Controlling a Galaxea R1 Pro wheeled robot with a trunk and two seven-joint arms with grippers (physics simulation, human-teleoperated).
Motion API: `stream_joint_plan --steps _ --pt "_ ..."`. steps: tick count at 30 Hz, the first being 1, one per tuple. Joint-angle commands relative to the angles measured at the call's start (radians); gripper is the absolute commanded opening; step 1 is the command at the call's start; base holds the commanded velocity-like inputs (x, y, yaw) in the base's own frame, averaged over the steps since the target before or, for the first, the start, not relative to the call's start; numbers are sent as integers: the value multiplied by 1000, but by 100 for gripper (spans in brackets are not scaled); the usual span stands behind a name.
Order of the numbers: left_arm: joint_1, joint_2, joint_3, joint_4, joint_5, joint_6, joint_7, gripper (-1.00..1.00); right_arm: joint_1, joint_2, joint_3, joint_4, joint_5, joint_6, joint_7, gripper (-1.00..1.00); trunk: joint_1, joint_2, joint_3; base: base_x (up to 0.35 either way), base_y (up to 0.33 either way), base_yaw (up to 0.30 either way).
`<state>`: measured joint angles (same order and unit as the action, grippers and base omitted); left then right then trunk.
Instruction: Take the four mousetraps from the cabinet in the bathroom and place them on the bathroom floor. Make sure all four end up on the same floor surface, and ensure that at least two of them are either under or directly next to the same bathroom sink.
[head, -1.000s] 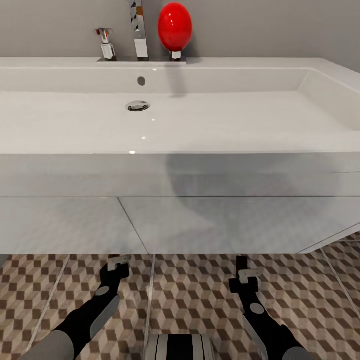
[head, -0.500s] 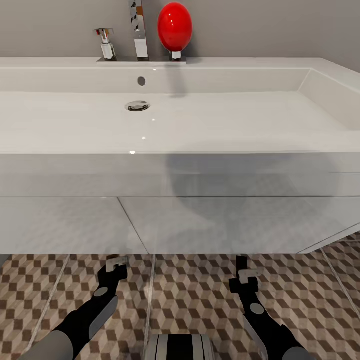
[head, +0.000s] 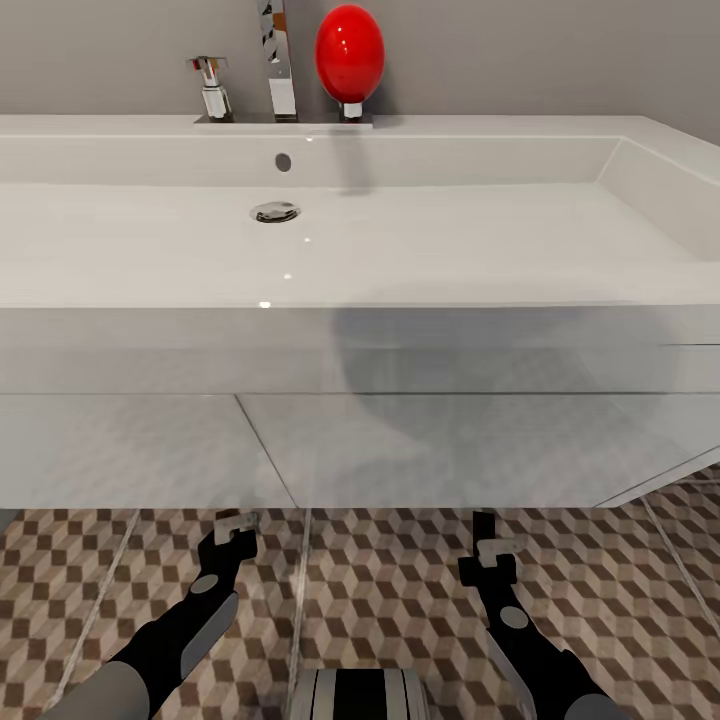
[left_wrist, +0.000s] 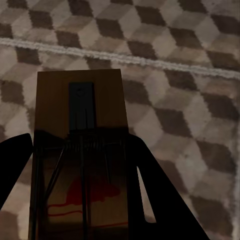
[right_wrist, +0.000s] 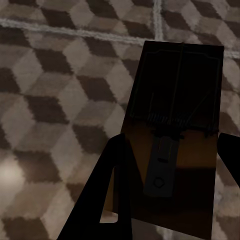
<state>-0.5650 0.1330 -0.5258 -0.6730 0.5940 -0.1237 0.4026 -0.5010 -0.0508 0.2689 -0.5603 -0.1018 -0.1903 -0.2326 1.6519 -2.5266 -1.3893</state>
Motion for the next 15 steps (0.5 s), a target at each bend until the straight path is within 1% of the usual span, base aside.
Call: stream_joint_plan --steps 1,15 --pt "-1 2 -8 0 10 -7 8 -100 -1 -1 9 0 -10 -5 -7 -100 0 0 -1 0 0 0" --pt "-1 0 -11 0 9 -1 10 -100 -1 -1 9 -1 -7 -1 -7 -100 0 0 -1 0 0 0"
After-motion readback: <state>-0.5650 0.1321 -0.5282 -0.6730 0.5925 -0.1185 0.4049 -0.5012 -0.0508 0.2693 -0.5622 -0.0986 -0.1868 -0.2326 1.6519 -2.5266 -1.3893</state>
